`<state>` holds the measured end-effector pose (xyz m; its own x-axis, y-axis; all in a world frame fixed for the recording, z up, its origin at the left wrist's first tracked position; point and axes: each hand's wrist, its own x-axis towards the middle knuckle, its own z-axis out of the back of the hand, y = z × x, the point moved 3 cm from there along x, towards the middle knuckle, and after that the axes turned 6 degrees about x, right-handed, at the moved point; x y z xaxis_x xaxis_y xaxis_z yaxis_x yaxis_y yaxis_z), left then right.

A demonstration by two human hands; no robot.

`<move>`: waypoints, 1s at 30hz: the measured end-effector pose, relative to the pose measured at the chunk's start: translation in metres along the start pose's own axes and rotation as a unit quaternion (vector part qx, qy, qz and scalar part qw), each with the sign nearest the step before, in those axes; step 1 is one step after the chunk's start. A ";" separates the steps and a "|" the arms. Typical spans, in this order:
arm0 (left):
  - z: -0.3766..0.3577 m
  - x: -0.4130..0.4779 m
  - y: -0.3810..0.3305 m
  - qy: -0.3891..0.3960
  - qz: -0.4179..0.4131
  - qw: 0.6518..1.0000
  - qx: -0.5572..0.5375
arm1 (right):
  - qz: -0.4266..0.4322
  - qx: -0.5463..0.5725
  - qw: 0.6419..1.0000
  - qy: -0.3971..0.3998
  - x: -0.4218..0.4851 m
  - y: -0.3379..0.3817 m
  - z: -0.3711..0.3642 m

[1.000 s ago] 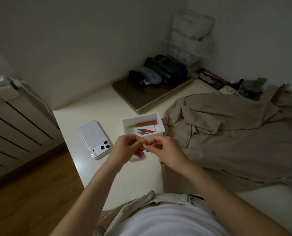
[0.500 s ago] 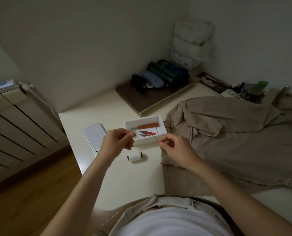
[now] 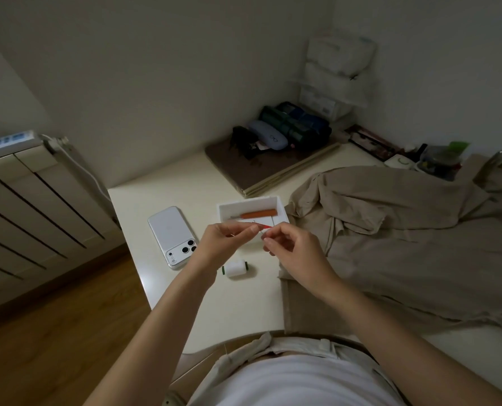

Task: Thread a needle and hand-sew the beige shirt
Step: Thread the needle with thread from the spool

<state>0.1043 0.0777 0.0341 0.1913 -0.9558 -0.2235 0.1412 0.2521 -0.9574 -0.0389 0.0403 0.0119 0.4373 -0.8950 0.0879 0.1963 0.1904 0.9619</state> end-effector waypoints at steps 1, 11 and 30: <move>-0.002 -0.001 -0.001 0.004 -0.005 1.000 -0.005 | 0.001 0.002 1.000 0.004 0.000 0.001 -0.001; -0.001 0.001 0.004 -0.007 0.008 1.000 0.005 | -0.066 0.052 0.996 0.039 0.007 0.003 0.002; 0.010 0.008 0.020 -0.006 0.051 0.997 0.066 | -0.092 0.017 0.995 0.024 0.021 -0.011 0.001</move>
<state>0.1183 0.0766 0.0153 0.2217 -0.9229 -0.3148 0.2474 0.3655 -0.8973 -0.0325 0.0188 0.0035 0.4384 -0.8929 -0.1026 0.2478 0.0104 0.9688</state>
